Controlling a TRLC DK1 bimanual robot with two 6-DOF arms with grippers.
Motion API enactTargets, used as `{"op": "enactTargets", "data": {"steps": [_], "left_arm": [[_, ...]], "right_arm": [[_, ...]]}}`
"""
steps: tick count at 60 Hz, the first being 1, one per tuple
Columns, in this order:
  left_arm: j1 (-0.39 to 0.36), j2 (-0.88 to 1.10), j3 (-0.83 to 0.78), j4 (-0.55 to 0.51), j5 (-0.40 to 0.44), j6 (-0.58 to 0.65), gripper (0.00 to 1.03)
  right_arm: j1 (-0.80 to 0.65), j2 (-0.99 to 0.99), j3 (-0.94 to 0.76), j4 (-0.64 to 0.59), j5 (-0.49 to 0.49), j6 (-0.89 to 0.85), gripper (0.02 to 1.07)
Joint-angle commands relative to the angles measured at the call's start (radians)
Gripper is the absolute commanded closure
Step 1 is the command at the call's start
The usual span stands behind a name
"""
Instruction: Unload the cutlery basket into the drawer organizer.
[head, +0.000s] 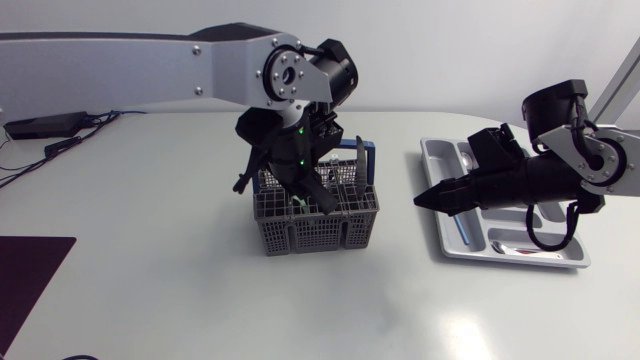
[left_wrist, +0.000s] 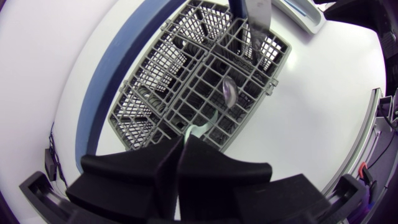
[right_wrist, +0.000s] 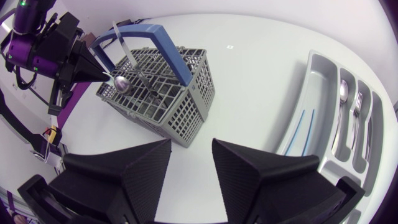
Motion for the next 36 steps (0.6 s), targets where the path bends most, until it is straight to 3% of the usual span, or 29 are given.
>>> {"op": "enactTargets", "data": {"steps": [1, 36], "left_arm": [[-0.020, -0.027, -0.025, -0.009, -0.015, 0.019, 0.87], [-0.078, -0.136, 0.015, -0.021, -0.204, 0.115, 0.87]], "right_arm": [[0.000, 0.004, -0.034, 0.000, -0.010, -0.012, 0.56], [0.023, 0.004, -0.037, 0.006, -0.005, 0.002, 0.56]]}}
